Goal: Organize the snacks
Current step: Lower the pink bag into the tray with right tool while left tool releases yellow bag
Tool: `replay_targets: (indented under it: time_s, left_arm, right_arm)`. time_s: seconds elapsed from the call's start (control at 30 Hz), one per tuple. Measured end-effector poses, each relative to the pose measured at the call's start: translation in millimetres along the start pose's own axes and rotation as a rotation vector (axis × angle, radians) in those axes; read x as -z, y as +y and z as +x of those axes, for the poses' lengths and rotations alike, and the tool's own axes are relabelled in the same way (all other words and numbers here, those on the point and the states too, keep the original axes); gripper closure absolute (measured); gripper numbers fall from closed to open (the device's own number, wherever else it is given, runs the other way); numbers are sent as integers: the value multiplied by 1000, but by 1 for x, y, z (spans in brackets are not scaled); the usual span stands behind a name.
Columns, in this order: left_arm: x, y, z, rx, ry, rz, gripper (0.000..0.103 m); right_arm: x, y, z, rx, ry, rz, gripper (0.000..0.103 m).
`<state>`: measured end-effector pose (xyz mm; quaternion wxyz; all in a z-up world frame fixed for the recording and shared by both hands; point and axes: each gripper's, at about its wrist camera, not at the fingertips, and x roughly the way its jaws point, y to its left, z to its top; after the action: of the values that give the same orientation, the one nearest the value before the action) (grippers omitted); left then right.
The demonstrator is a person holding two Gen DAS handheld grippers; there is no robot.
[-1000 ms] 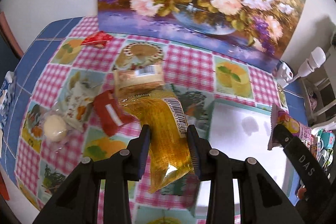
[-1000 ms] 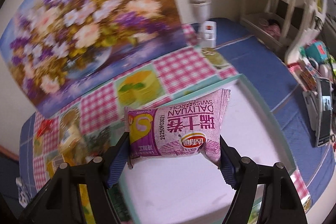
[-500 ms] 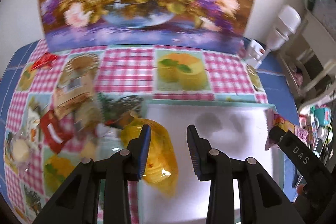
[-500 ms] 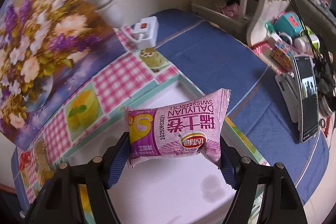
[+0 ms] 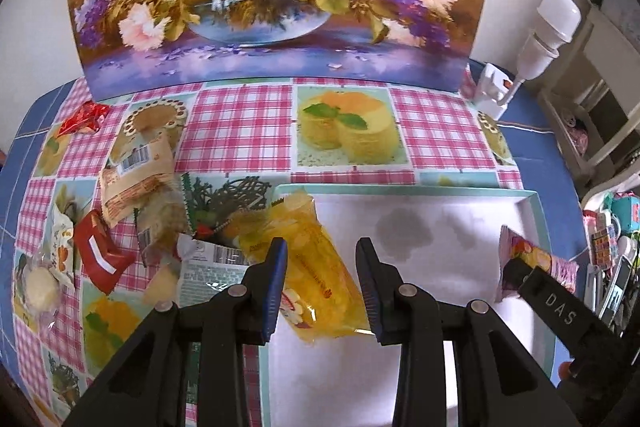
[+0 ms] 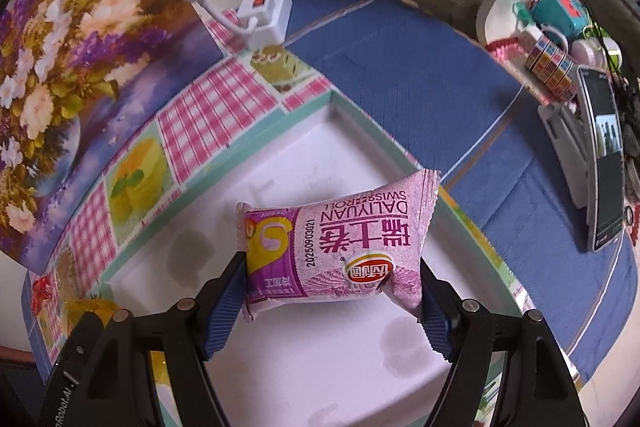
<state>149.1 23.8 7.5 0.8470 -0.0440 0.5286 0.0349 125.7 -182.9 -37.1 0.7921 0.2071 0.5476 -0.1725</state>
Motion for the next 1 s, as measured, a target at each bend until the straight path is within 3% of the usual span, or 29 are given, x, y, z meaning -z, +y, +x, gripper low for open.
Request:
replay_targets:
  time_s: [0.1, 0.27, 0.4, 0.57, 0.7, 1.0]
  left_arm:
    - [2, -3, 4, -10, -2, 23, 66]
    - [5, -13, 7, 69, 14, 36, 66]
    - [3, -16, -3, 18, -28, 62, 66]
    - [-1, -1, -10, -11, -42, 12, 66]
    - [2, 4, 4, -25, -2, -8, 66]
    - [11, -3, 24, 20, 56, 4, 66]
  right_arm:
    - [1, 0, 2, 0, 8, -1, 23]
    - [-1, 0, 0, 2, 4, 3, 23]
    - [-1, -2, 1, 6, 10, 8, 23]
    - [-1, 0, 1, 6, 14, 4, 23]
    - [-3, -1, 3, 8, 20, 7, 23]
    - [-2, 4, 7, 14, 40, -17, 21]
